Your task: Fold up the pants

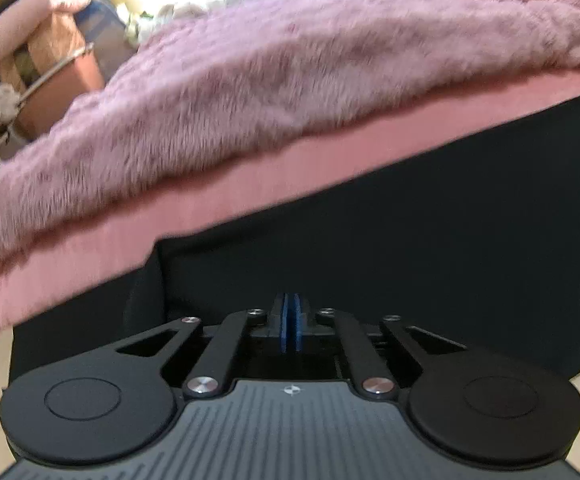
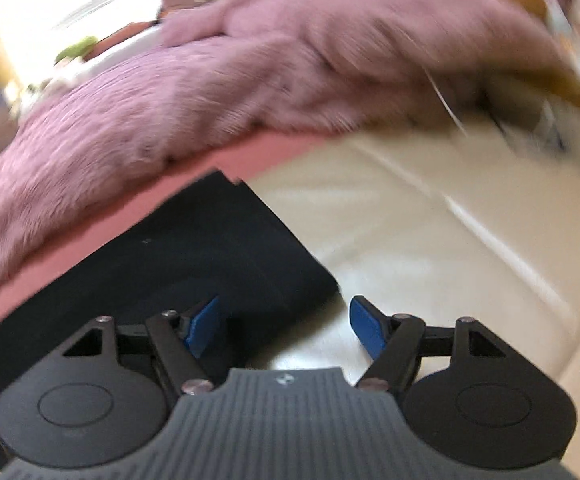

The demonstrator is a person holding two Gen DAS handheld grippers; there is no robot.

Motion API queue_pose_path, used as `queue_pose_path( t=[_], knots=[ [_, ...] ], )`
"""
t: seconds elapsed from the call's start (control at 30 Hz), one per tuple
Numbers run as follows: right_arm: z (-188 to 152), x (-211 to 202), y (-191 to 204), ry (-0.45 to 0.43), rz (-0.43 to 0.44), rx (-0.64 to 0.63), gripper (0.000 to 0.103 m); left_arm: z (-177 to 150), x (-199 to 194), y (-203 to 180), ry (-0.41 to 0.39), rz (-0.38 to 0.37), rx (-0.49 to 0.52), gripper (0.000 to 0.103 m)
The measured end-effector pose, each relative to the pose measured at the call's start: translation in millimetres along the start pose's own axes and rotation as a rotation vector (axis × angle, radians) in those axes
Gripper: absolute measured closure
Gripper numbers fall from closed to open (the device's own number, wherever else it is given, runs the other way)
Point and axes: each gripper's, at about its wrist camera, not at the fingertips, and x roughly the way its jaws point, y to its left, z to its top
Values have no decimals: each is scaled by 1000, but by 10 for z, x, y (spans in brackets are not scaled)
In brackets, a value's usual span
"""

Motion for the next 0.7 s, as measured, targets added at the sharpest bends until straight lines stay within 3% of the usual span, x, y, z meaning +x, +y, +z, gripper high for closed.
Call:
queue_pose_path(
  t=[0.07, 0.17, 0.23, 0.3, 0.33, 0.4, 0.5, 0.7],
  knots=[
    [-49, 84, -138, 16, 42, 109, 38, -45, 61, 18, 37, -15, -25, 101],
    [-99, 194, -286, -10, 126, 275, 43, -104, 47, -37, 28, -7, -22, 103],
    [-98, 235, -307, -31, 156, 312, 68, -96, 32, -88, 39, 4, -20, 103],
    [-108, 272, -331, -42, 125, 352, 92, -106, 6, -111, 46, 3, -24, 103],
    [-107, 268, -357, -47, 122, 368, 96, -114, -16, -111, 50, -6, -34, 103],
    [-105, 203, -379, -50, 94, 366, 99, -131, -69, -123, 58, -37, -51, 103],
    [-57, 47, -363, -61, 8, 267, 99, -162, -211, -250, 67, -89, -51, 103],
    [-44, -230, -825, -34, -157, 278, 99, -289, -546, -605, 39, -205, -51, 100]
  ],
)
